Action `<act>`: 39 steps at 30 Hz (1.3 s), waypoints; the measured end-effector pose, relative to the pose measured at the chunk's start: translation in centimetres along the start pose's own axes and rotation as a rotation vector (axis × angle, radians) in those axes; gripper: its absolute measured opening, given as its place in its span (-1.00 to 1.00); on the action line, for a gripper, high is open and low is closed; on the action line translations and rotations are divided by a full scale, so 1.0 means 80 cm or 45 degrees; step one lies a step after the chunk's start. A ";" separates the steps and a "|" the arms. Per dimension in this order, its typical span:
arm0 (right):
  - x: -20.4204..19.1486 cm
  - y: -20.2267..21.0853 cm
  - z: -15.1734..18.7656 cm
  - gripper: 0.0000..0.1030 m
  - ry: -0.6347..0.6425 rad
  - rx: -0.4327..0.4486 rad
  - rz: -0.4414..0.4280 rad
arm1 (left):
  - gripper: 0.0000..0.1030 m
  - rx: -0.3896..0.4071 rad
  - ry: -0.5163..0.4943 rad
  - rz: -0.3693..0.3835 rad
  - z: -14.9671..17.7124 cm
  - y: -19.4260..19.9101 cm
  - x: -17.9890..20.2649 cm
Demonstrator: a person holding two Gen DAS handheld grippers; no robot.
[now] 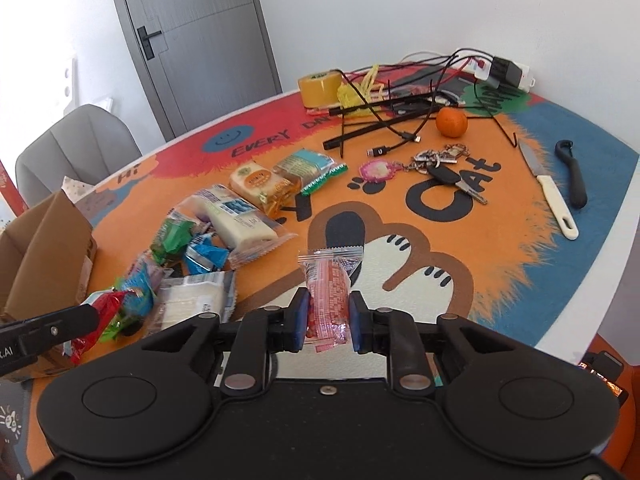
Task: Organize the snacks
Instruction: 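Lift the red candy packets with the left tool while the right tool grasps the orange sausage pack, then carry both packs over the cardboard box and open both tools to drop them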
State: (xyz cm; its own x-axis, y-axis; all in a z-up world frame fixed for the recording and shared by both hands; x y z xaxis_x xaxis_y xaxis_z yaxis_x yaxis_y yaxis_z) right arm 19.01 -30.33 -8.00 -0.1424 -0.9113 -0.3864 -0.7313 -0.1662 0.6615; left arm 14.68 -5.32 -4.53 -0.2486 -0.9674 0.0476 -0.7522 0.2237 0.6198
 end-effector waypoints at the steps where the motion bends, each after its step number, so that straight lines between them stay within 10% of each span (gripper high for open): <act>1: -0.002 0.004 0.000 -0.58 0.000 0.007 -0.003 | -0.65 0.010 0.003 -0.002 -0.001 0.004 -0.002; 39: -0.189 0.025 0.019 -0.58 0.241 -0.004 -0.345 | -0.64 0.103 0.194 -0.319 0.004 0.085 -0.138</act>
State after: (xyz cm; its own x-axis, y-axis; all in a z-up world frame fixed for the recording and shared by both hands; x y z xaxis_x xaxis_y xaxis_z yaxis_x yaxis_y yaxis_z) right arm 18.65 -16.32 -1.80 0.1837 -0.8876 -0.4223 -0.7238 -0.4129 0.5529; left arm 12.08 6.91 -1.10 0.0405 -0.9989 0.0220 -0.8262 -0.0211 0.5629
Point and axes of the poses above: each gripper's, at about its wrist camera, not at the fingertips, and y roughly against the way its jaws point, x to its right, z to its underside, the point moved 1 cm from there along -y, roughly the way its jaws point, and after that the axes turned 15 degrees about -y, right-handed, at the moved point
